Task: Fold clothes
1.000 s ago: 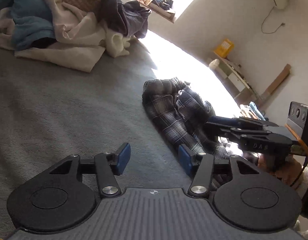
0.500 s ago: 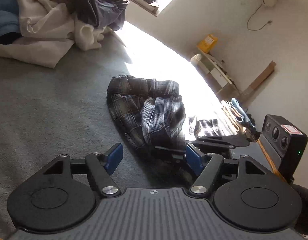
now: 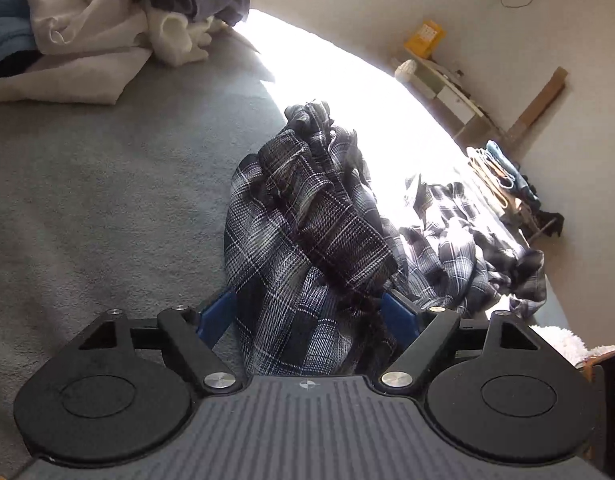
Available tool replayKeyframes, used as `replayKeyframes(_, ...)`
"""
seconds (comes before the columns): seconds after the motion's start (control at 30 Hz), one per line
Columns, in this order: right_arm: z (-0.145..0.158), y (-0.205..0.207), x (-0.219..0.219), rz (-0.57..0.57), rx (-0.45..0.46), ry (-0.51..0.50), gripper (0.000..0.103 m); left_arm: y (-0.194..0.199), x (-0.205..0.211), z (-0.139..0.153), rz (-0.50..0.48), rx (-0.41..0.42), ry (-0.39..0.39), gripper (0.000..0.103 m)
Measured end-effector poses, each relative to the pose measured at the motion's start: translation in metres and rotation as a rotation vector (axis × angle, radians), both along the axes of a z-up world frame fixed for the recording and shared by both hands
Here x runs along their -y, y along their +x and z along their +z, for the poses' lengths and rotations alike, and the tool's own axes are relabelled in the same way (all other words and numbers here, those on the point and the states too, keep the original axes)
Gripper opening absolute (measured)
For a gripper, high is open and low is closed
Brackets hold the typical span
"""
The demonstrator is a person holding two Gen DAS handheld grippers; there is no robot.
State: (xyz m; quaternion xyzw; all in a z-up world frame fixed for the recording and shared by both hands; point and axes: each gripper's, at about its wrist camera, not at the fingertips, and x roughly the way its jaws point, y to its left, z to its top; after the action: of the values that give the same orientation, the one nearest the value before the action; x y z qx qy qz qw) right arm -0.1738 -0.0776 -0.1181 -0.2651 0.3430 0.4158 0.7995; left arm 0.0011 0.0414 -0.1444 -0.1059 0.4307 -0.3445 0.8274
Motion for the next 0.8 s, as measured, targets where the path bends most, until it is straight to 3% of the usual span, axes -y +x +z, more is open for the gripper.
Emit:
replayKeyframes(0.1, 0.015, 0.008, 0.022, -0.076, -0.032, 0.044, 0.051, 0.009, 0.002, -0.004, 0.045, 0.002, 0.03, 0.073)
replayKeyframes(0.27, 0.033, 0.036, 0.072, -0.297, -0.099, 0.167, 0.051, 0.013, -0.017, -0.001, 0.114, -0.034, -0.036, 0.074)
replayKeyframes(0.4, 0.032, 0.074, 0.133, -0.578, -0.272, 0.431, 0.051, -0.002, -0.016, 0.013, 0.039, 0.033, -0.049, 0.076)
replayKeyframes(0.53, 0.009, 0.11, 0.169, -0.783, -0.494, 0.67, 0.052, -0.017, 0.009, 0.021, -0.075, 0.134, 0.016, 0.077)
replayKeyframes(0.63, -0.012, 0.146, 0.165, -0.793, -0.666, 0.761, 0.051, -0.022, 0.029, 0.018, -0.119, 0.176, 0.062, 0.077)
replayKeyframes(0.8, -0.012, 0.19, 0.122, -0.639, -0.753, 0.925, 0.051, -0.015, 0.026, 0.012, -0.03, 0.163, 0.079, 0.079)
